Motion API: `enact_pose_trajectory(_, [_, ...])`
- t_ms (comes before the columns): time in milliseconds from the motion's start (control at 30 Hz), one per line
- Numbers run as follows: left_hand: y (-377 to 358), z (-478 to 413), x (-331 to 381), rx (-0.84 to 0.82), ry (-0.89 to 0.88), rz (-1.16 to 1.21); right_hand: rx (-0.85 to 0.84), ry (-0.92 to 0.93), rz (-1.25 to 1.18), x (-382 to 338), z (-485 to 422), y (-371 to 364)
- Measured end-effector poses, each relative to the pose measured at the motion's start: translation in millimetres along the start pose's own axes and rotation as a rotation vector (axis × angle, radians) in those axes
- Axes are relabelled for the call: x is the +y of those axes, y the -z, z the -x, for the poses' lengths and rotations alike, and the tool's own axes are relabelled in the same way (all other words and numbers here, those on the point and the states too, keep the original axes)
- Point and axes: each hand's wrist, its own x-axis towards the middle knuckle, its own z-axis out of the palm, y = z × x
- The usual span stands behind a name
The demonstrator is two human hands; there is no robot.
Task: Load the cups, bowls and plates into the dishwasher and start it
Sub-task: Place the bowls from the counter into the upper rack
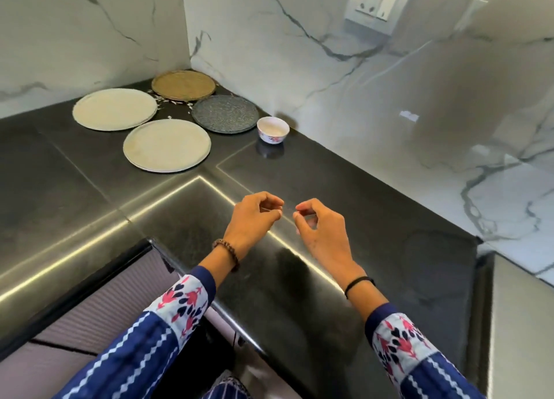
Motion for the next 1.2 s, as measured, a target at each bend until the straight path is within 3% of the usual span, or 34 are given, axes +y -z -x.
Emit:
enact_pose_trajectory(467, [21, -209, -18, 0.122, 0.098, 0.068, -0.068, -0.381, -0.319, 21, -203, -40])
enact_pose_trajectory(667, [16, -269, -24, 0.157, 0.164, 0.191, -0.184, -0.548, -0.467, 38, -259, -64])
enact_pose_trajectory(967, [6, -318, -43, 0.146, 0.211, 0.224, -0.222, -0.533, -0.775, 44, -303, -97])
enact_pose_trajectory(1200, [2, -298, -40, 0.167, 0.195, 0.228, -0.137, -0.643, -0.954, 41, -285, -85])
